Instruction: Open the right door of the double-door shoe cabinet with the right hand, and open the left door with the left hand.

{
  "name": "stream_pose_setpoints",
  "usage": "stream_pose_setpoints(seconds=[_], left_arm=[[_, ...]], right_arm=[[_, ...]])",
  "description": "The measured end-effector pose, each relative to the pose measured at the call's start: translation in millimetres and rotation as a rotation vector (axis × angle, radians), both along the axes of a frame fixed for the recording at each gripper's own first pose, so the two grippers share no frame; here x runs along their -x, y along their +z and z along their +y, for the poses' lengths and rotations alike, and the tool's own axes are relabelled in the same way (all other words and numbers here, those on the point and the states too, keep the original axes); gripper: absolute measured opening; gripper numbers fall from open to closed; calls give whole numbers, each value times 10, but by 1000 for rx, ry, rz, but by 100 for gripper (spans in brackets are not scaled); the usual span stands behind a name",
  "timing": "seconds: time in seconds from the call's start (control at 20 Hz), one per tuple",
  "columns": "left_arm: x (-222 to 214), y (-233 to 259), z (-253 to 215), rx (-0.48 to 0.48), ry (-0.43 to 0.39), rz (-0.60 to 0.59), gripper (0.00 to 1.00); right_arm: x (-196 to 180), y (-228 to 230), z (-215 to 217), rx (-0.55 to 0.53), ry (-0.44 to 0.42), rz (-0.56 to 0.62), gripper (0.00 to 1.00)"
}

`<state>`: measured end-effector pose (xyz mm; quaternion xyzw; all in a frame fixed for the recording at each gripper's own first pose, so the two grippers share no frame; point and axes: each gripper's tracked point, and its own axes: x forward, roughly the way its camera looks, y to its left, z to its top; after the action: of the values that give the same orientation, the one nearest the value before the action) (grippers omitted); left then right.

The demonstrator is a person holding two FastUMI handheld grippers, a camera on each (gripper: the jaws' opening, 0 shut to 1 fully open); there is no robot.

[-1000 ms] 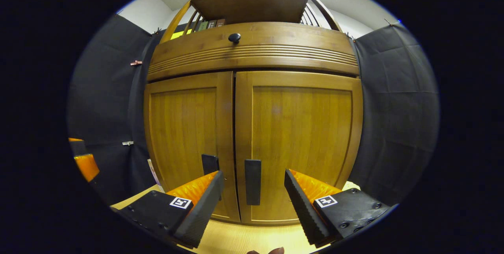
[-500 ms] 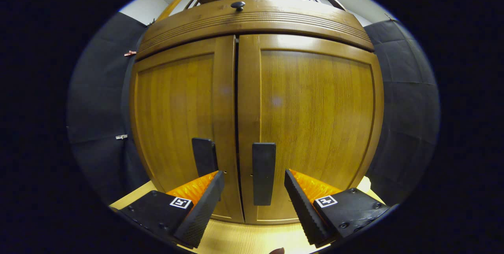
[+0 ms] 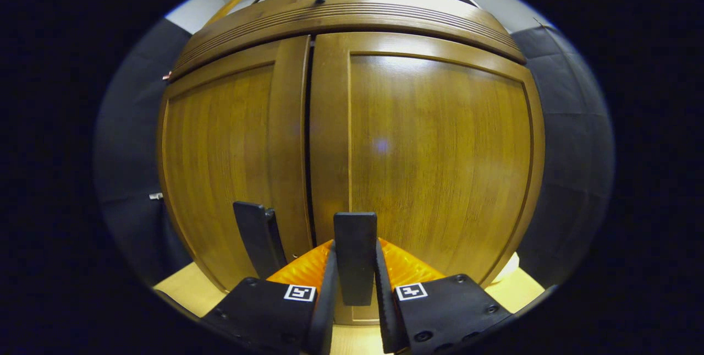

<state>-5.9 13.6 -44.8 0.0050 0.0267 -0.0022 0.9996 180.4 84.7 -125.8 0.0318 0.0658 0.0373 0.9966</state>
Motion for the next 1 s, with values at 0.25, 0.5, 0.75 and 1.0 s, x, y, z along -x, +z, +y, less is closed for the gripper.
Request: stream_pose_setpoints(seconds=[0.25,0.5,0.75,1.0], left_arm=[[59,11,-56,4,-8,6,96],[165,10,-130,-1,-19,4,96],[243,34,-177,-1,-26,2,96],[302,80,-230,3,-32,-8,96]], right_arm=[[77,27,-24,7,34,37,22],[155,230,-37,-8,75,46,25],[155,201,-20,11,98,52,25],[158,215,-40,-10,67,60,25]])
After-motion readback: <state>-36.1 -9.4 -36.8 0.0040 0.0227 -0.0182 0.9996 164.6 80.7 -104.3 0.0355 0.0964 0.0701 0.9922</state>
